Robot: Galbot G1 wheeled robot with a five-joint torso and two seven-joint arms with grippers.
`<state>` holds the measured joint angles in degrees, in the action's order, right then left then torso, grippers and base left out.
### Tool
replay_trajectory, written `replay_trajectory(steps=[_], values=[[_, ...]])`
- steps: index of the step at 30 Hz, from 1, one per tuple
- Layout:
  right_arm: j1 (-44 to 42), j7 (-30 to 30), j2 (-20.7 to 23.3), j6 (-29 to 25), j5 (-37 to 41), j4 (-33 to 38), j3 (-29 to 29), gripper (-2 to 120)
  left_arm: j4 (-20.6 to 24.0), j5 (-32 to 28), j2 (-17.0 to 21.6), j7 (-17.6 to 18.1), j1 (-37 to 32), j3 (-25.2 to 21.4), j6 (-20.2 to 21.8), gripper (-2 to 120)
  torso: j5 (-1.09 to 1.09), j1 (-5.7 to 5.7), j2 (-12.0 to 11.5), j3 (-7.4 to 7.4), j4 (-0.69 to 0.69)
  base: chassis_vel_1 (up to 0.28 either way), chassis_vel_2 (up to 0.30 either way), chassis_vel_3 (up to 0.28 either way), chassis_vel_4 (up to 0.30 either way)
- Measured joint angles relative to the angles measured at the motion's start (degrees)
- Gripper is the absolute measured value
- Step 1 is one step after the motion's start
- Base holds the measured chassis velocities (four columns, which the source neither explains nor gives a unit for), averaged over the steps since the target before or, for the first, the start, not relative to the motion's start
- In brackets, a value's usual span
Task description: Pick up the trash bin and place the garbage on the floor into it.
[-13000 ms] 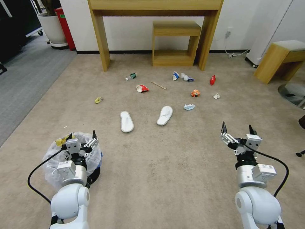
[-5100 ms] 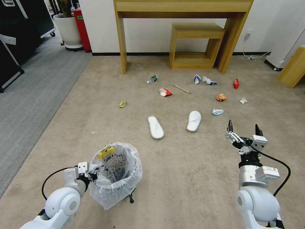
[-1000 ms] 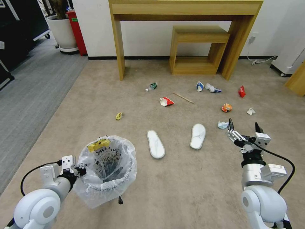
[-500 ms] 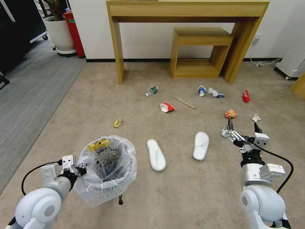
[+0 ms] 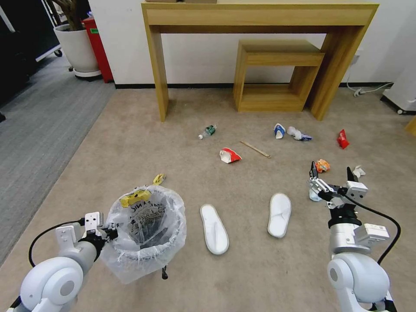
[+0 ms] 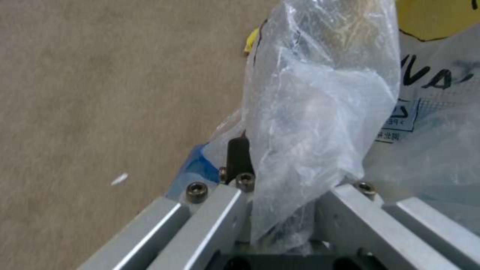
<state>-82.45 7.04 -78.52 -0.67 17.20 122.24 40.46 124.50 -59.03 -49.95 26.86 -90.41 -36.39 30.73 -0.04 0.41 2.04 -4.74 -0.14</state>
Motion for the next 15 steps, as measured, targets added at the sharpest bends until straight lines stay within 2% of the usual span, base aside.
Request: replay_trajectory(steps=[9, 15], values=[[-0.3, 0.1, 0.0, -1.0, -0.6, 0.5, -0.1, 100, 0.1, 0.6, -0.1, -0.1, -0.2, 0.0, -0.5, 1, 0.01, 0.02, 0.0, -0.01, 0.0, -0.124, 0.128, 0.112, -0.121], [-0.3, 0.8, 0.1, -1.0, -0.4, 0.7, -0.4, 100, 0.4, 0.7, -0.1, -0.1, -0.9, -0.3, -0.6, 1, 0.0, 0.0, 0.0, 0.01, 0.0, -0.029, 0.009, 0.014, -0.016]])
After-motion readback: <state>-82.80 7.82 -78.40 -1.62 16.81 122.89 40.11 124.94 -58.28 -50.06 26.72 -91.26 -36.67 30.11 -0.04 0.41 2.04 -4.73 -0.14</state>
